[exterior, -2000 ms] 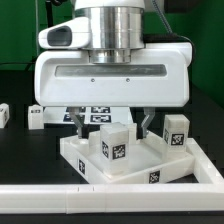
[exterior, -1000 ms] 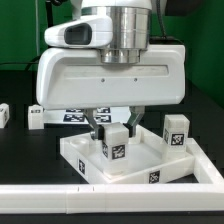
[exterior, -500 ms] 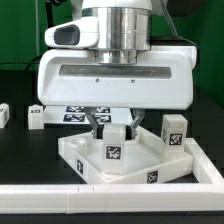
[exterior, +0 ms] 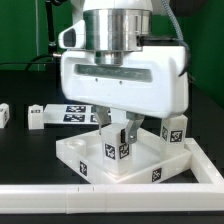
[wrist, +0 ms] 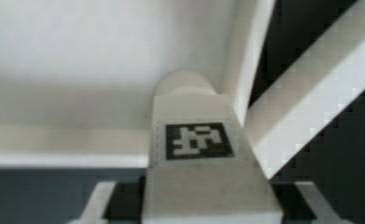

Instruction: Assemble square table

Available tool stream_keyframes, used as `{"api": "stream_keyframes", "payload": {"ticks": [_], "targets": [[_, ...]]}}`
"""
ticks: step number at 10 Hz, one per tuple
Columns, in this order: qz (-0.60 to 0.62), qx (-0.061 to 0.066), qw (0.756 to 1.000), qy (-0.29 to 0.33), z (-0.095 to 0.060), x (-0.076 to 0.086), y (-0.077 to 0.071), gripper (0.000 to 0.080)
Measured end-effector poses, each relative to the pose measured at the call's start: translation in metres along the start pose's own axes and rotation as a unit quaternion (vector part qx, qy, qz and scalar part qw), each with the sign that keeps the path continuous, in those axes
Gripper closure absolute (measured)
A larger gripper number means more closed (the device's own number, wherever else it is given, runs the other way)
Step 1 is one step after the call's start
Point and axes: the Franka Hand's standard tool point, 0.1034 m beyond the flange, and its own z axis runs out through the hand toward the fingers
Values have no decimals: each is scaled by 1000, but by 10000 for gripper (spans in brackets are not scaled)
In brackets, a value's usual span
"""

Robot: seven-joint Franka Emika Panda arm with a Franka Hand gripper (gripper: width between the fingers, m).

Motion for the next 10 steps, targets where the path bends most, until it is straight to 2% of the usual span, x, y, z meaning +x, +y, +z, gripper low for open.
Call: {"api": "stream_keyframes", "payload": {"ticks": [1, 4, 5, 6, 7, 10], "targets": [[46, -7, 999, -7, 0, 0, -1, 509], [79, -6, 997, -9, 0, -1, -1, 500], [30, -2, 1000, -7, -1, 0, 0, 324], [-5, 3, 1000, -4, -1, -2, -1, 190], [-55, 3, 998, -4, 0, -4, -2, 162], [-196, -2, 981, -2, 0, -5, -2, 152]]}}
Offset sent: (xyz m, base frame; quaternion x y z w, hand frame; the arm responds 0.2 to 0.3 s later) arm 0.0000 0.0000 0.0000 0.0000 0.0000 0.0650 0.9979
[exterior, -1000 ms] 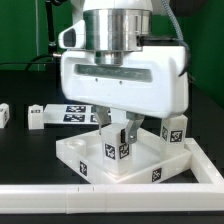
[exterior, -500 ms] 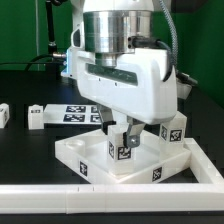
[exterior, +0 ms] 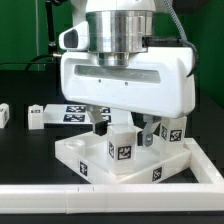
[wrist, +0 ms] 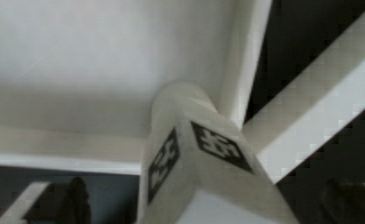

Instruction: Assemble square table

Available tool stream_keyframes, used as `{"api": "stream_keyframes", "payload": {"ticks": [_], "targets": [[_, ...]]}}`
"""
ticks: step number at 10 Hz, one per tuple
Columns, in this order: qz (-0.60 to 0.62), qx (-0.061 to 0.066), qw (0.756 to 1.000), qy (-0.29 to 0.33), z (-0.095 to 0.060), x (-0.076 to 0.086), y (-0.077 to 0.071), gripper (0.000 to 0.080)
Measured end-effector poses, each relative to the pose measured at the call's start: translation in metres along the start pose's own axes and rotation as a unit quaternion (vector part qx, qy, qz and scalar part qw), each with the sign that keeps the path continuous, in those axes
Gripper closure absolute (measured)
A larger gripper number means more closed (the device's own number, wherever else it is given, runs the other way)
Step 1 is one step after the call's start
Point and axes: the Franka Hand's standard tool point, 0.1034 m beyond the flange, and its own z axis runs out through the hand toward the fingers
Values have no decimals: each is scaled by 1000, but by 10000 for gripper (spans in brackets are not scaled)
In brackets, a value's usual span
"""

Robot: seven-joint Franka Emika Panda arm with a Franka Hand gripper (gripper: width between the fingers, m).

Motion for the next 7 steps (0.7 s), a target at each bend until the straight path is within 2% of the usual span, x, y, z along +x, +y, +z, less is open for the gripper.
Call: {"api": "stream_keyframes", "payload": {"ticks": [1, 3, 7], "targets": [[-54, -9, 998, 4, 0, -3, -4, 151], [-166, -10, 986, 3, 0, -1, -3, 151], [-339, -13, 941, 3, -1, 0, -3, 151]]}}
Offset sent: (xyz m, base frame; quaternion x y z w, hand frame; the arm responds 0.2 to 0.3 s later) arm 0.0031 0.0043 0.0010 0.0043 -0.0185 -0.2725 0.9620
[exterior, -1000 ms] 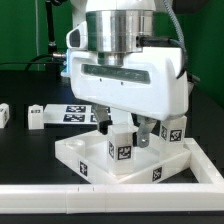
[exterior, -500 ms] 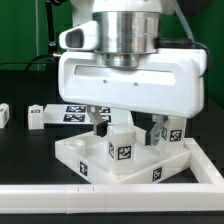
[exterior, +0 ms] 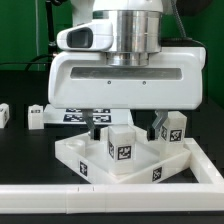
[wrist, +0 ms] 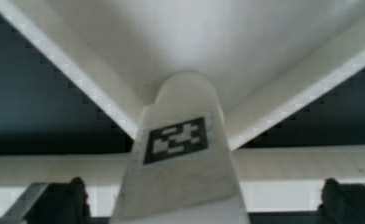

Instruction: Assemble square table

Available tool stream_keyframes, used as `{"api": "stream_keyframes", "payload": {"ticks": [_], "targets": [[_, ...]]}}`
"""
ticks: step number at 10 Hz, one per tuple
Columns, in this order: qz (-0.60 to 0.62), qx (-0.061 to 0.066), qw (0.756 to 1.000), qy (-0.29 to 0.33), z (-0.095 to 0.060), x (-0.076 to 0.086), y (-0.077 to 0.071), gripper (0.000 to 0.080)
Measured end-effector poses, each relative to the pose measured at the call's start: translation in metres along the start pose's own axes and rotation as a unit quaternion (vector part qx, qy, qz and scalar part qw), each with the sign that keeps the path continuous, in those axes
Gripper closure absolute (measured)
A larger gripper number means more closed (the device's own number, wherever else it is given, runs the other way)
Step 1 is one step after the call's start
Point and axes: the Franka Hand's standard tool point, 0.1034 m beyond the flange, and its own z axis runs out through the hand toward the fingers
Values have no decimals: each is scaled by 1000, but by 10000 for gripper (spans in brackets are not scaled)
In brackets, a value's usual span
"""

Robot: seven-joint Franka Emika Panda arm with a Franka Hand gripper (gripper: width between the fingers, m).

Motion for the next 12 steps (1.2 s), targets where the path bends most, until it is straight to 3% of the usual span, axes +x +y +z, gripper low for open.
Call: {"api": "stream_keyframes", "payload": {"ticks": [2, 5, 7, 9, 12], "targets": [[-43, -3, 999, 0, 0, 0, 1, 151], [-42, -3, 999, 0, 0, 0, 1, 515], [-22, -2, 1000, 0, 0, 0, 1, 514], [72, -2, 997, 0, 0, 0, 0, 514], [258, 2, 966, 3, 1, 0, 1, 514]]}}
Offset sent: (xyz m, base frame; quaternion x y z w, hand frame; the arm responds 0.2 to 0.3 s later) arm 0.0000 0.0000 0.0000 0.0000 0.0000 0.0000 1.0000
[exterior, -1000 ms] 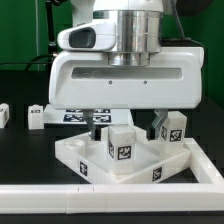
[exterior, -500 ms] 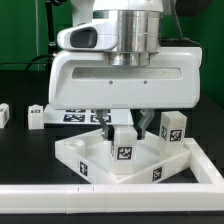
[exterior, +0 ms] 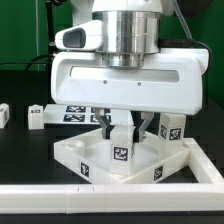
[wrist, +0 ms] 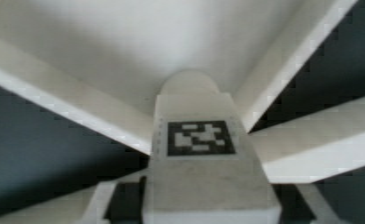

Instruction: Assemble square table

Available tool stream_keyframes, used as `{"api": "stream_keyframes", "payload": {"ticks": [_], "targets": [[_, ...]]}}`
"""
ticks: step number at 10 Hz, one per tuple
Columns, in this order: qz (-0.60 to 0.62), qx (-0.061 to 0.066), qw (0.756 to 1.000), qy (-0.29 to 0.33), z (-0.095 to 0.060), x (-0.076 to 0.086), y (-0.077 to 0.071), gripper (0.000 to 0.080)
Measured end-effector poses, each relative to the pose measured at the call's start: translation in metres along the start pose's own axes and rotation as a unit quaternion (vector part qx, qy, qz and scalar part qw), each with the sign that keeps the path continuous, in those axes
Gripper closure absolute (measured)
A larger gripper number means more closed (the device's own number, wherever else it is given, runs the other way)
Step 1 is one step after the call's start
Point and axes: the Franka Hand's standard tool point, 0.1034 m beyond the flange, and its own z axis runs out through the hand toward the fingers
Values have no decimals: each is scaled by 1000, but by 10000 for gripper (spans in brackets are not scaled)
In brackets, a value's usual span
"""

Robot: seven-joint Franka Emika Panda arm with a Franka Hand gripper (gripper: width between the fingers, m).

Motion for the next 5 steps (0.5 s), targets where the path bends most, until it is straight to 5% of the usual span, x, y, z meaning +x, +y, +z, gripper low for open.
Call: {"api": "stream_keyframes", "payload": {"ticks": [5], "targets": [[265, 0, 964, -8, 1, -3, -3, 514]]}}
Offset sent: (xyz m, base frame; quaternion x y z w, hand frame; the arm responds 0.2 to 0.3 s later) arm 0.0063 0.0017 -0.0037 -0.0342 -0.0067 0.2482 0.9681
